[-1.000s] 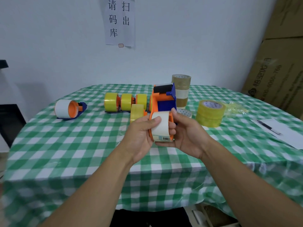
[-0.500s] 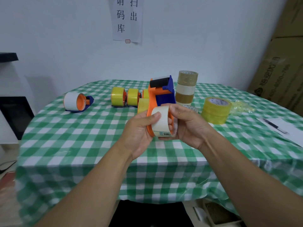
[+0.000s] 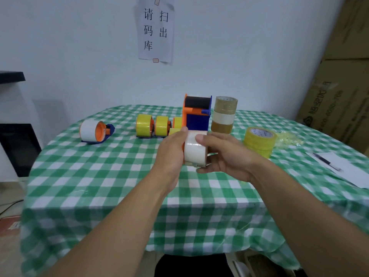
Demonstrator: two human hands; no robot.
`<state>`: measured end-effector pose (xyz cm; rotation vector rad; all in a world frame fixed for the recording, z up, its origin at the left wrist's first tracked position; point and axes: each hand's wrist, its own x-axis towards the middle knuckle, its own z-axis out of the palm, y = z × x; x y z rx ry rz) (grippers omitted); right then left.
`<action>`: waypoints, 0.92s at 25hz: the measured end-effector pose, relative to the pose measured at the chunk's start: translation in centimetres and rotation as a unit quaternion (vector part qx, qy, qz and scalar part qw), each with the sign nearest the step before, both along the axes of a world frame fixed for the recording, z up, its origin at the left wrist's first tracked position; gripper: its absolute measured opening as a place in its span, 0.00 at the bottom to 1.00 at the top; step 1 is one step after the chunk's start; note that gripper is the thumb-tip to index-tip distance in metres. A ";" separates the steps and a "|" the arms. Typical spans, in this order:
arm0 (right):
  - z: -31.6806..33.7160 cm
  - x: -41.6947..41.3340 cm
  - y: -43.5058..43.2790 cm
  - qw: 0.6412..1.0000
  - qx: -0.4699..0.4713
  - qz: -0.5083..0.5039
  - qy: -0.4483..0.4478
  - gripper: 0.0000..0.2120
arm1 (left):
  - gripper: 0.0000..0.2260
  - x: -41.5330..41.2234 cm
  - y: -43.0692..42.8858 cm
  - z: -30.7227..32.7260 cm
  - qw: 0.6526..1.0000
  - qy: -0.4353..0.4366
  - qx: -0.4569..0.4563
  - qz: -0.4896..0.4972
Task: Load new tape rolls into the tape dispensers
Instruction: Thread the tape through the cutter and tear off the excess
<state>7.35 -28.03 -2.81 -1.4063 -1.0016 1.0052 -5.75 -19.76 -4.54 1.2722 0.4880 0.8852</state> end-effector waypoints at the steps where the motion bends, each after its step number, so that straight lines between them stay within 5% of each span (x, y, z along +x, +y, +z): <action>1: 0.0 0.3 0.2 1.000 0.015 -0.001 0.016 0.18 | 0.14 0.3 -0.1 0.4 1.000 0.009 0.001 0.018; 9: -0.4 5.1 1.2 0.988 0.128 -0.025 -0.085 0.35 | 0.14 4.2 0.8 1.5 0.996 0.054 0.026 0.060; 18: -2.0 7.4 1.5 0.997 0.013 -0.081 0.011 0.16 | 0.18 6.7 1.5 -0.1 0.992 0.079 0.066 0.068; 23: -2.4 8.6 0.9 0.994 0.081 -0.064 0.039 0.15 | 0.19 7.6 1.6 -0.1 0.993 0.077 0.068 0.063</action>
